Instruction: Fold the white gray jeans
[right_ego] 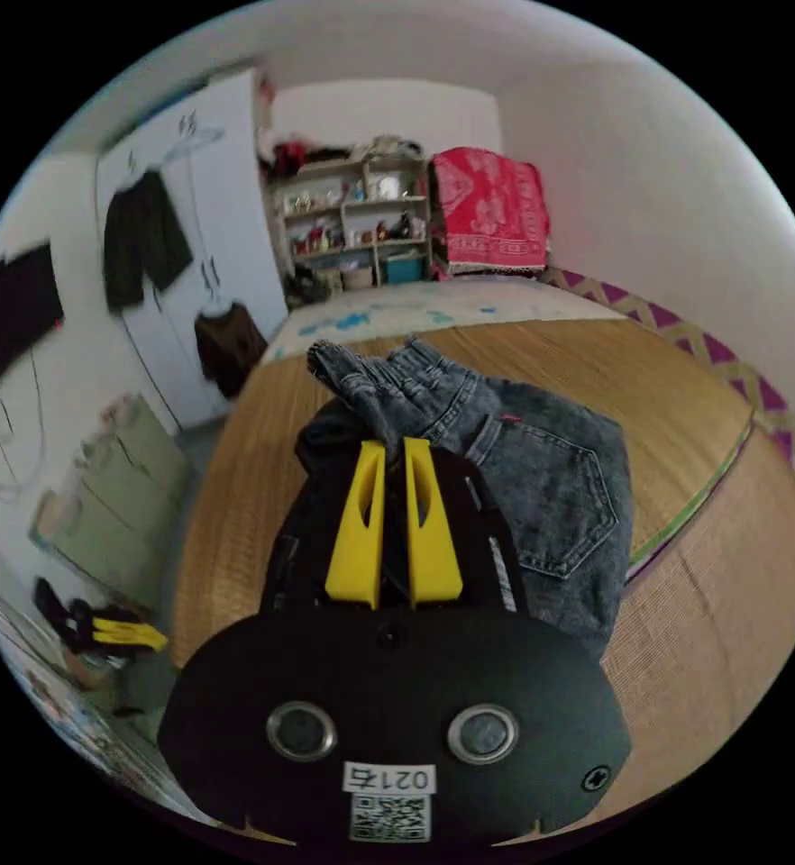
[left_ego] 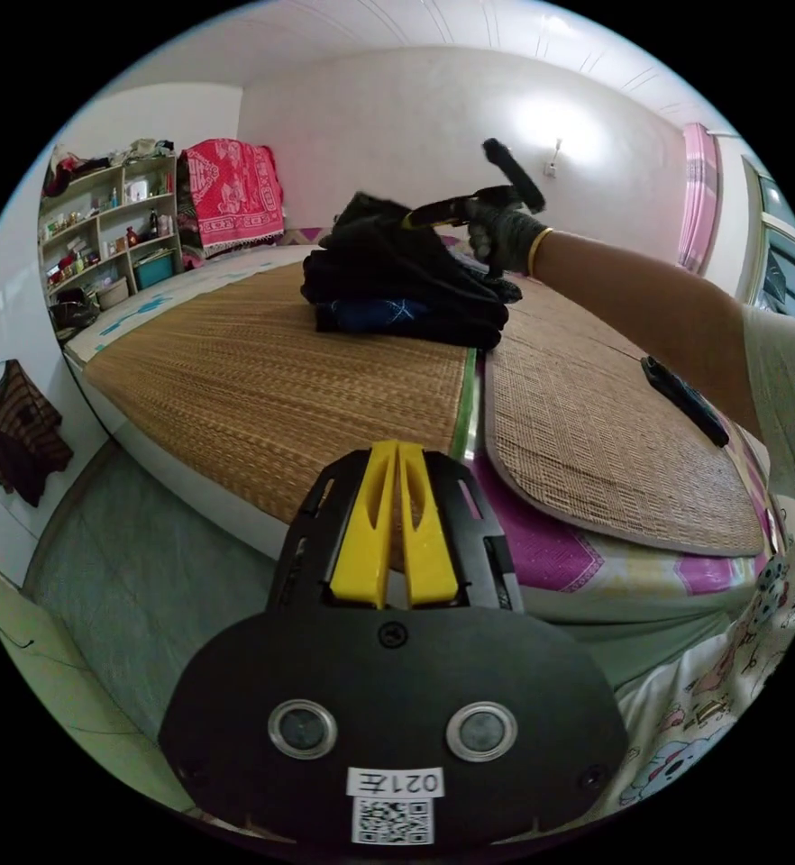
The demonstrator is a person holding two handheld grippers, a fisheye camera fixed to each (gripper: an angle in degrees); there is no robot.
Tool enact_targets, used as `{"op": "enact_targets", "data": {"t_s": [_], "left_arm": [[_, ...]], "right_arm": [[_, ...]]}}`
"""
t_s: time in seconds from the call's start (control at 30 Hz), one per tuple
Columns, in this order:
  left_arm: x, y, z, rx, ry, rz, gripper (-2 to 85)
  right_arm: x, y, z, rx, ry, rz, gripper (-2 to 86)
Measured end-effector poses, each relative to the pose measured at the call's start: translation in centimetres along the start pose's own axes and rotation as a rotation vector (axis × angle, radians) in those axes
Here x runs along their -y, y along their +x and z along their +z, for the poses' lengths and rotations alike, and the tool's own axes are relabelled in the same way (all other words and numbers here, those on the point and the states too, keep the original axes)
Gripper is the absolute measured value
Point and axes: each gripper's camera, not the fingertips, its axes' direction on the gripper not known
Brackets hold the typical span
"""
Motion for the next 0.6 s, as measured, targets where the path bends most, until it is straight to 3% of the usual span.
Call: {"op": "enact_targets", "data": {"t_s": [0.17,0.33,0.4,0.47,0.6], "left_arm": [[1.1,0.3,-1.4,-0.034,-0.008,0.004,-0.9],[3.3,2.3,-1.6,-0.139,-0.011,0.040,-1.0],[4.1,3.4,-1.5,-0.198,-0.014,0.056,-1.0],[4.8,4.7,-1.4,-0.258,-0.019,0.077,-1.0],[5.5,8.1,-1.2,-0.385,-0.070,0.145,-1.0]], "right_arm": [[0.7,9.4,-14.5,0.068,0.181,0.250,2.6],[-0.8,9.3,-29.3,-0.032,0.208,0.209,2.4],[-1.5,5.8,-32.9,-0.115,0.119,0.125,2.4],[-3.9,-0.2,-33.8,-0.217,-0.086,0.024,2.7],[-12.6,-8.1,-26.1,-0.255,-0.468,-0.042,3.7]]}}
